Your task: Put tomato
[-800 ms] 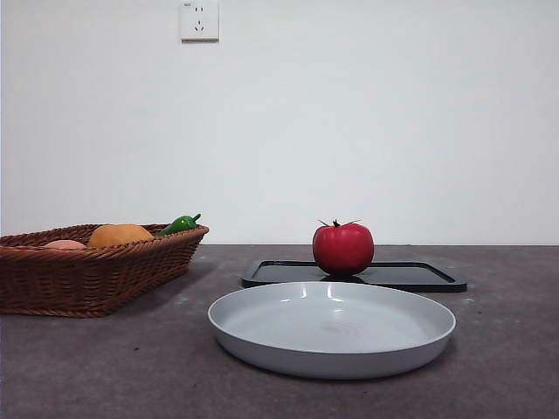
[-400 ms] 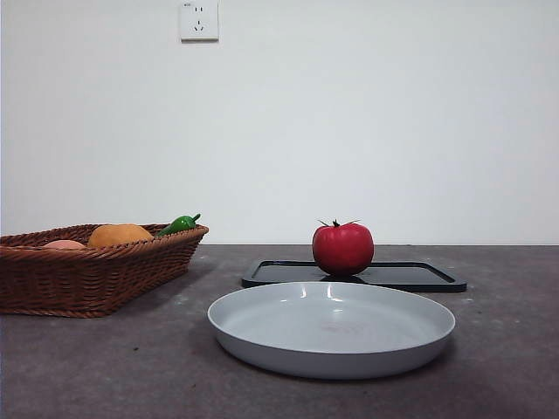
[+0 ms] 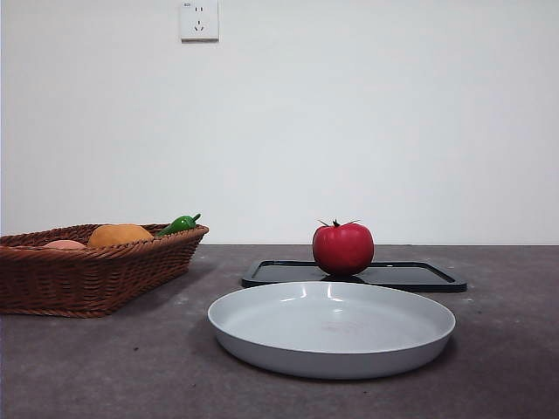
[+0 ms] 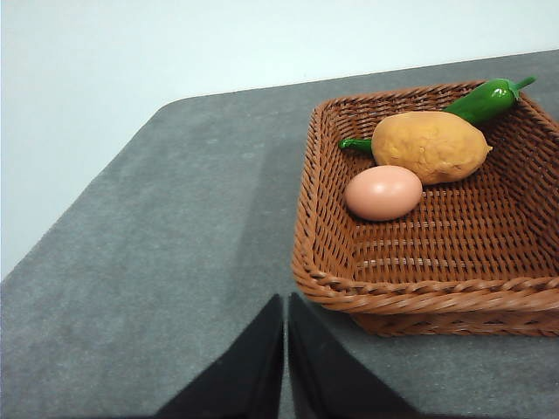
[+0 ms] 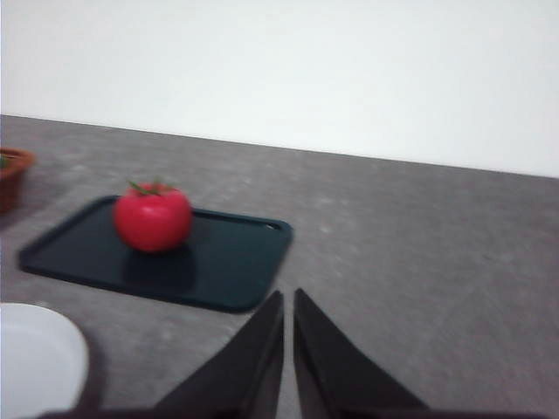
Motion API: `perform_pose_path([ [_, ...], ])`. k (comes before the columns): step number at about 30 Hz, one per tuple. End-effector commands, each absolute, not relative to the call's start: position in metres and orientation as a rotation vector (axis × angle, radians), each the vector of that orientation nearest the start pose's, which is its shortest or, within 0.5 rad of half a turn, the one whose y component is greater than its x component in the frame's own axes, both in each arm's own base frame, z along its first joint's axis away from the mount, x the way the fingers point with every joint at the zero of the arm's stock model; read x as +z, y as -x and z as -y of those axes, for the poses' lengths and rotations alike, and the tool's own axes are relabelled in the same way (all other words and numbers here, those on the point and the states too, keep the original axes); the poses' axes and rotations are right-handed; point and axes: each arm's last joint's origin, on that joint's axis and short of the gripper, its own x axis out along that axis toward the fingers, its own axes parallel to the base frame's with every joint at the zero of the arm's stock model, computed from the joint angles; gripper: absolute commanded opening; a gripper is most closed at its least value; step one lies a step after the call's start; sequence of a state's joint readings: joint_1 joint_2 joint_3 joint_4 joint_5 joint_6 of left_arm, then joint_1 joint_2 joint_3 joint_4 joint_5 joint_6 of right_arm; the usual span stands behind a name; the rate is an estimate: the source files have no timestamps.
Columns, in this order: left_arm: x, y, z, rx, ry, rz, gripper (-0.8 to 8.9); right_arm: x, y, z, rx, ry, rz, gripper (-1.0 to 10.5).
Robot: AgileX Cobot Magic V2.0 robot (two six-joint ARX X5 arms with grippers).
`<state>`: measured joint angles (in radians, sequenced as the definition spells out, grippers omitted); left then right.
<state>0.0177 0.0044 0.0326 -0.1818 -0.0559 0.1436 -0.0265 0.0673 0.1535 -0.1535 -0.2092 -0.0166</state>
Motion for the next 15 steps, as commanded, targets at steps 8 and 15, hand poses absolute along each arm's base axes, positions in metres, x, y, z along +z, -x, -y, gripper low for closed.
perform_pose_path([
  [8, 0.149, -0.096, -0.004, 0.068, -0.144, -0.184, 0.07, 0.16, -0.095, -0.002, 0.143, -0.041, -0.117, 0.1],
  [15, 0.149, -0.096, -0.004, 0.068, -0.144, -0.184, 0.07, 0.15, -0.096, -0.002, 0.141, -0.065, -0.165, 0.1],
])
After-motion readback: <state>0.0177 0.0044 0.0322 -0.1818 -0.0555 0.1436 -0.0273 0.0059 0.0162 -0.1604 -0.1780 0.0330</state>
